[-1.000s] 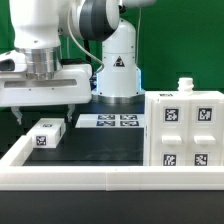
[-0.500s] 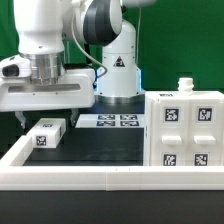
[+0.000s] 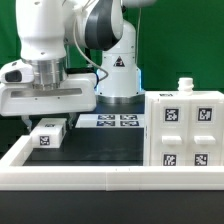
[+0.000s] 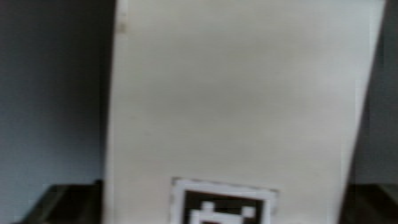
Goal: Assemble cabinet
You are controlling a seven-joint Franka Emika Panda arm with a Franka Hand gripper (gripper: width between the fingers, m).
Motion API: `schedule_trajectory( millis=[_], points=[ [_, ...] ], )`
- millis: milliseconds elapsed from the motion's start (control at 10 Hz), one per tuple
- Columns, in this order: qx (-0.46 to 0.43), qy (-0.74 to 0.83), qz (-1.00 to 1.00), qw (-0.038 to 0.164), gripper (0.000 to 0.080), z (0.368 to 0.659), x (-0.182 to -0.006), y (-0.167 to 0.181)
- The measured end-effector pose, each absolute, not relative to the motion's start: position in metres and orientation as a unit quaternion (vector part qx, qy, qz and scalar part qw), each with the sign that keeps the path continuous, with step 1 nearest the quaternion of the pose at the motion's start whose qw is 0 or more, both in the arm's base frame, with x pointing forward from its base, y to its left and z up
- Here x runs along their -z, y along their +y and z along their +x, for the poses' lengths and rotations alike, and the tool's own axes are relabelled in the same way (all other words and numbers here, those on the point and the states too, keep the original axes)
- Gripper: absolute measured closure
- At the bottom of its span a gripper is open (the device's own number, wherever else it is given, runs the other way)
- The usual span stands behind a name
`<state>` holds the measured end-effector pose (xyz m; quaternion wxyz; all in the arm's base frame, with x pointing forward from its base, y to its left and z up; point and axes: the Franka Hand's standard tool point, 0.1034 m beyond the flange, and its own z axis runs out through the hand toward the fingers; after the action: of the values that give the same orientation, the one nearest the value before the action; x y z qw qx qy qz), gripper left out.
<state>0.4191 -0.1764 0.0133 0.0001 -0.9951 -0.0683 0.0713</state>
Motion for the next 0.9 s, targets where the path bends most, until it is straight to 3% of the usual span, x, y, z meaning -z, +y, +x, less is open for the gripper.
schedule_trajectory(
  millis=[100, 700, 900],
  points=[
    [-0.071, -0.069, -0.995, 0.0, 0.0241, 0.419, -0.013, -0.176],
    [-0.072, -0.067, -0.995, 0.0, 0.024, 0.42, -0.015, -0.174],
    [-0.046, -0.067, -0.997, -0.001, 0.0239, 0.431, -0.052, -0.141]
  ],
)
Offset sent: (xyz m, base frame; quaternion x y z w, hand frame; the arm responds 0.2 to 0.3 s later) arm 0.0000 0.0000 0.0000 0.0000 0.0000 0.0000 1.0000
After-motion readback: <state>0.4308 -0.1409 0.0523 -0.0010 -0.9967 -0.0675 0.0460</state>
